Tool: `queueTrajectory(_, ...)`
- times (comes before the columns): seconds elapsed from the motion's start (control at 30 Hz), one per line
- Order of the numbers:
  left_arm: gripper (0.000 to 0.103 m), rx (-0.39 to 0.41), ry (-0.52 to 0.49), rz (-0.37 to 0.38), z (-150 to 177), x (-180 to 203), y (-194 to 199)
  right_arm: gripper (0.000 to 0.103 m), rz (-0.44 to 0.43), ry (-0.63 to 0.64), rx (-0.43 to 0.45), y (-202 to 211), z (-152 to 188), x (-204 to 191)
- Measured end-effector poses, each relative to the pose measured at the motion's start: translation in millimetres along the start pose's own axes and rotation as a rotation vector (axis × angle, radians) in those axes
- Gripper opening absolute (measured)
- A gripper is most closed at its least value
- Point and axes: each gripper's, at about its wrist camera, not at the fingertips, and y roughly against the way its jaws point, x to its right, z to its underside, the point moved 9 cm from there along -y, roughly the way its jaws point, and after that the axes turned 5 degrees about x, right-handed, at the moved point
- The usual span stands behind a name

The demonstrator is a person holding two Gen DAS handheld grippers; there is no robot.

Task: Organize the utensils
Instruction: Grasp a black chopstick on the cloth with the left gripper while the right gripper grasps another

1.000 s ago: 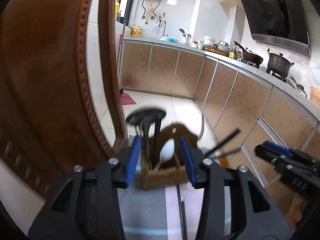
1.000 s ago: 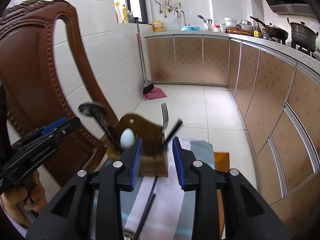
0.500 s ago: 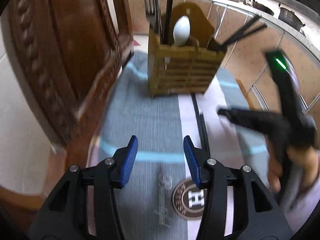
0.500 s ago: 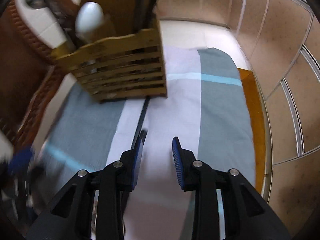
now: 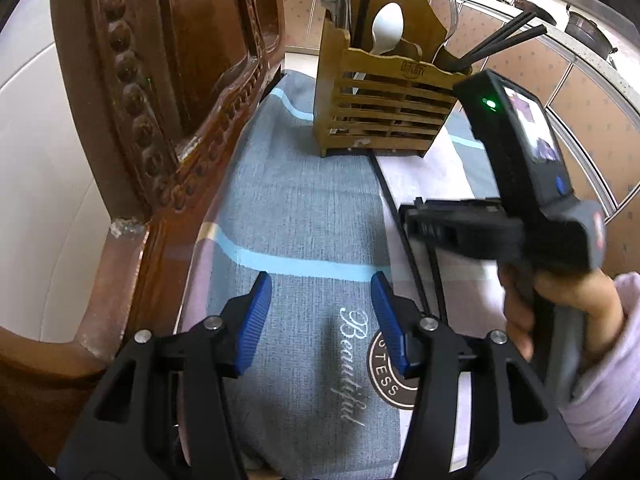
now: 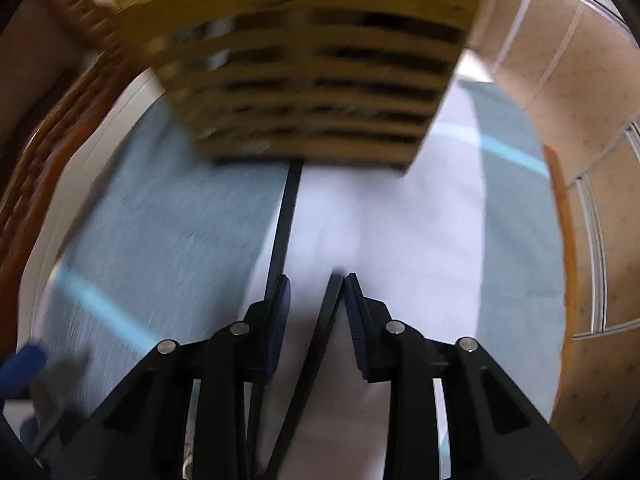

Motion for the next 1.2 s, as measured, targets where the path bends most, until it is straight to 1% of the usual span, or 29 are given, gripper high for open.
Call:
queueTrajectory(0.1, 0.051, -0.015, -0.001, 0.012, 5.4, 3.4, -2.5, 0.031, 0.008, 0.020, -0.014, 6.0, 10.2, 1.4)
queueTrajectory(0.2, 0.052, -0.033, -0.011, 0.031, 3.8, 12.1, -12.0, 0.031, -0.008, -0.020, -0.035, 11.2, 15.8, 12.9)
queueTrajectory(0.23, 0.052, -0.043, -0.015, 0.042, 4.1, 17.2, -15.1, 0.027, -0.022, -0.034, -0.039, 12.0, 15.5, 17.5)
queueTrajectory(0.27, 0.052, -0.052, -0.018, 0.048, 4.9, 21.6, -18.2, 0.015, -0.031, -0.042, -0.040, 12.2, 15.5, 20.5)
queueTrajectory(0.3, 0.052, -0.068, -0.022, 0.056, 6.3, 27.6, -22.2, 0.012, -0.044, -0.052, -0.045, 12.9, 15.9, 23.7)
queueTrajectory(0.43, 0.052, -0.127, -0.050, 0.107, 15.7, 55.7, -36.6, 0.010, -0.028, -0.058, -0.036, 21.9, 19.0, 39.2)
queueTrajectory(0.57, 0.052, -0.182, -0.081, 0.116, 25.3, 77.1, -54.7, 0.009, -0.003, -0.082, -0.024, 34.5, 27.7, 60.0)
queueTrajectory(0.63, 0.043, -0.215, -0.090, 0.098, 31.3, 81.7, -64.7, 0.009, -0.002, -0.101, -0.024, 38.5, 32.3, 73.2)
queueTrajectory(0.67, 0.032, -0.199, -0.103, 0.078, 30.5, 82.3, -65.2, 0.009, -0.003, -0.108, -0.024, 38.2, 34.6, 78.2)
queueTrajectory(0.7, 0.023, -0.200, -0.113, 0.064, 31.0, 82.8, -66.1, 0.009, -0.002, -0.117, -0.025, 38.1, 37.3, 83.9)
queueTrajectory(0.73, 0.018, -0.201, -0.108, 0.057, 30.9, 81.8, -65.6, 0.009, 0.000, -0.125, -0.027, 38.2, 40.3, 90.5)
queueTrajectory(0.77, 0.009, -0.207, -0.095, 0.067, 31.0, 81.0, -65.6, 0.009, 0.000, -0.131, -0.029, 35.4, 43.2, 90.1)
queueTrajectory(0.83, 0.008, -0.222, -0.083, 0.077, 34.3, 78.8, -62.6, 0.009, -0.006, -0.151, -0.034, 27.1, 43.8, 99.7)
queueTrajectory(0.9, 0.005, -0.235, -0.089, 0.064, 44.4, 73.8, -55.2, 0.009, -0.015, -0.163, -0.034, 26.1, 48.6, 97.1)
queueTrajectory(1.1, 0.005, -0.272, -0.110, 0.072, 84.3, 66.2, -22.8, 0.009, -0.041, -0.173, -0.040, 31.2, 59.2, 93.1)
queueTrajectory(1.2, 0.006, -0.286, -0.133, 0.072, 92.9, 67.4, -12.6, 0.010, -0.053, -0.176, -0.052, 31.5, 60.2, 91.0)
